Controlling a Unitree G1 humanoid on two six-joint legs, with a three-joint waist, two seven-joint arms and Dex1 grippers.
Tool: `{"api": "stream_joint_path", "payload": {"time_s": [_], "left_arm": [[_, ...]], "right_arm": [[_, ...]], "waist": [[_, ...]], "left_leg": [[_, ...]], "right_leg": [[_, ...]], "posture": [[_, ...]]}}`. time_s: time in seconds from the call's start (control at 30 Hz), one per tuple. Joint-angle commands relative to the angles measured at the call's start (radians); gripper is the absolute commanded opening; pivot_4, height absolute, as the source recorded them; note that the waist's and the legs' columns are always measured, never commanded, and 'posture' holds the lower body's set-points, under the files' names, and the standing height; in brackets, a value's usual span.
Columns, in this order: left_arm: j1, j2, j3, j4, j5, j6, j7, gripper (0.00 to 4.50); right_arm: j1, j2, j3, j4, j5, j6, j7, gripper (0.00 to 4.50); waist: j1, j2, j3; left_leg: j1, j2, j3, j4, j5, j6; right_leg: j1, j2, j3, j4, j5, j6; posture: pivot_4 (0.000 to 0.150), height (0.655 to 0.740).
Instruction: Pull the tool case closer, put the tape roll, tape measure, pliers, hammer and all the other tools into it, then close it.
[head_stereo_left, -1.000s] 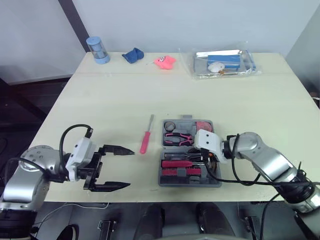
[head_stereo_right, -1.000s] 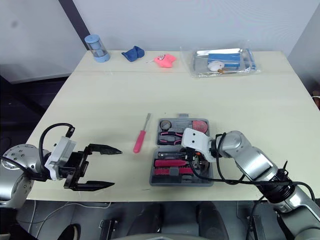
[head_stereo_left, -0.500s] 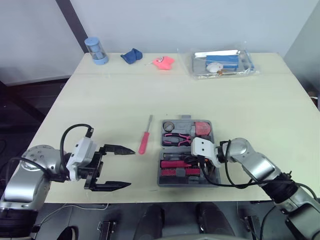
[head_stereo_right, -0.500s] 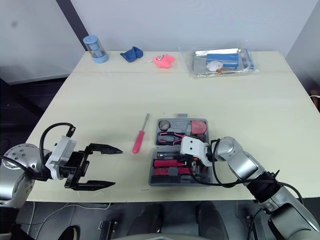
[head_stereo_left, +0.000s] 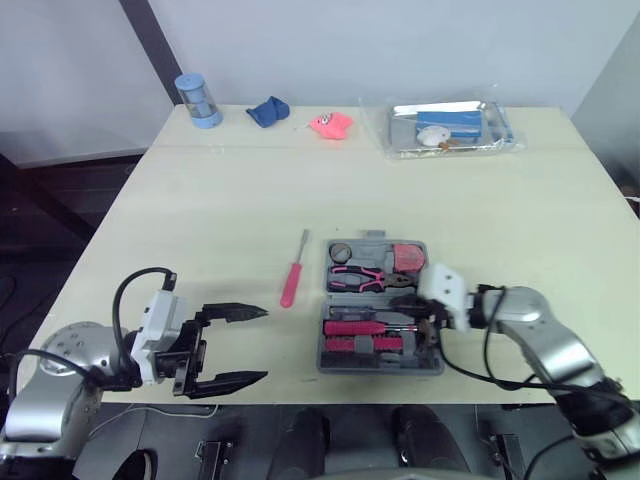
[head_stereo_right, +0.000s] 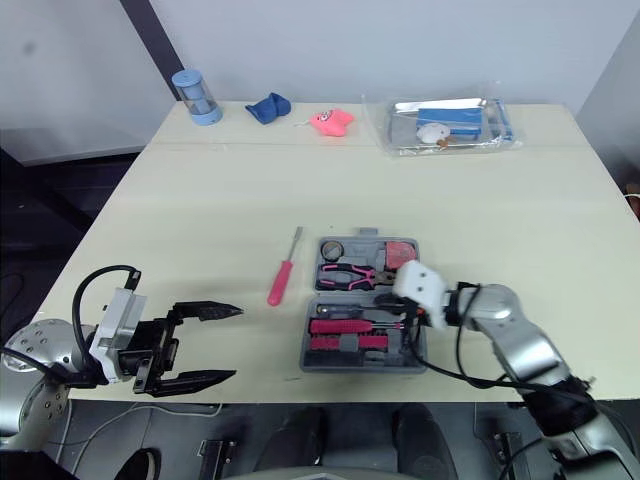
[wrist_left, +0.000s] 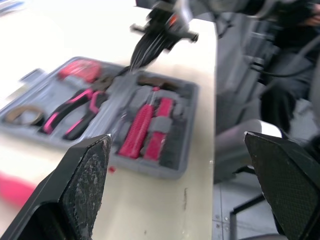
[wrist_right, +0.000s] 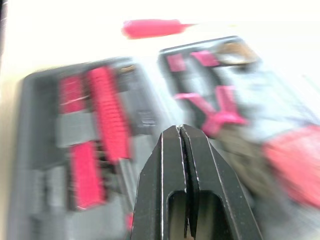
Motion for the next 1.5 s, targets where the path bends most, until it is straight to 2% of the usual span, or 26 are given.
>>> {"api": "stream_joint_path", "payload": {"time_s": [0.03,0.27,0.37,0.47,0.5,0.57,0.6,0.67,0.8,1.13,1.3,1.5], "left_arm": [[0.0,-0.032,0.054,0.038,0.008,0.003,0.083,4.5],[0.064,-0.138,0.124,0.115,0.016,0.012,0.229,4.5],[0.107,-0.176,0.149,0.145,0.031,-0.006,0.27,4.5],[0.131,-0.198,0.176,0.185,0.041,-0.021,0.299,4.5],[0.136,-0.204,0.185,0.193,0.041,-0.024,0.31,4.5],[0.142,-0.209,0.196,0.203,0.041,-0.028,0.324,4.5],[0.146,-0.212,0.2,0.208,0.042,-0.03,0.331,4.5],[0.154,-0.213,0.203,0.216,0.052,-0.038,0.338,4.5],[0.148,-0.221,0.192,0.234,0.069,-0.052,0.349,4.5],[-0.02,-0.287,0.112,0.082,0.079,0.15,0.649,4.5],[-0.117,-0.321,0.037,0.033,0.144,0.241,0.808,4.5],[-0.218,-0.355,-0.09,0.017,0.239,0.322,0.932,4.5]], "right_arm": [[0.086,0.01,-0.149,-0.014,0.093,-0.059,-0.017,0.04],[0.304,0.019,-0.39,0.082,0.181,-0.138,-0.035,0.04],[0.373,0.032,-0.478,0.151,0.214,-0.18,-0.025,0.67],[0.42,0.029,-0.533,0.212,0.222,-0.223,-0.014,2.14],[0.432,0.028,-0.548,0.231,0.224,-0.237,-0.012,2.51],[0.447,0.026,-0.564,0.255,0.229,-0.253,-0.005,3.66],[0.455,0.025,-0.572,0.269,0.23,-0.263,0.0,3.66],[0.463,0.023,-0.584,0.298,0.228,-0.281,0.004,4.45],[0.458,0.019,-0.581,0.319,0.228,-0.297,0.003,4.45],[0.417,-0.021,-0.462,0.02,0.328,-0.142,0.055,4.45],[0.357,-0.056,-0.411,-0.062,0.367,-0.089,0.098,4.45],[0.256,-0.119,-0.343,-0.112,0.379,-0.093,0.2,4.45]], "waist": [[0.005,0.0,0.0],[0.013,0.0,-0.001],[0.014,0.0,-0.001],[0.012,0.0,-0.001],[0.011,0.0,-0.001],[0.011,0.0,-0.001],[0.011,0.0,-0.001],[0.011,0.0,-0.002],[0.011,0.0,-0.002],[0.014,0.0,-0.003],[0.013,-0.001,-0.003],[0.015,-0.001,-0.003]], "left_leg": [[0.0,0.0,0.0,0.0,0.0,0.0],[0.0,0.0,0.001,0.0,0.0,0.0],[0.001,0.0,0.002,0.0,0.0,0.0],[0.003,0.0,0.003,0.0,0.0,0.0],[0.005,0.0,0.003,0.0,0.0,0.0],[0.014,0.0,0.006,-0.003,0.0,0.0],[0.015,0.0,0.006,-0.003,0.0,0.0],[0.016,0.0,0.006,-0.003,0.0,0.0],[0.016,0.0,0.006,-0.003,0.0,0.0],[0.016,0.0,0.005,-0.002,0.0,0.0],[0.016,0.0,0.005,-0.002,0.0,0.0],[0.015,0.0,0.004,-0.002,0.0,0.0]], "right_leg": [[0.0,0.0,0.0,0.0,0.0,0.0],[0.001,0.0,0.001,-0.001,0.0,0.0],[0.001,0.0,0.002,-0.001,0.0,0.0],[0.002,0.0,0.003,0.0,0.0,0.0],[0.004,0.0,0.003,0.0,0.0,0.0],[0.012,0.0,0.005,-0.002,0.0,0.0],[0.013,0.0,0.005,-0.002,-0.001,0.0],[0.015,0.0,0.006,-0.002,-0.001,0.0],[0.015,0.0,0.006,-0.003,-0.001,0.0],[0.016,0.0,0.005,-0.003,0.0,0.0],[0.016,0.0,0.005,-0.002,0.0,0.001],[0.016,0.0,0.005,-0.003,0.0,0.001]], "posture": [[0.15,0.74],[0.15,0.74],[0.15,0.74],[0.15,0.74],[0.15,0.74],[0.15,0.74],[0.15,0.74],[0.15,0.74],[0.15,0.74],[0.15,0.74],[0.15,0.74],[0.15,0.74]]}}
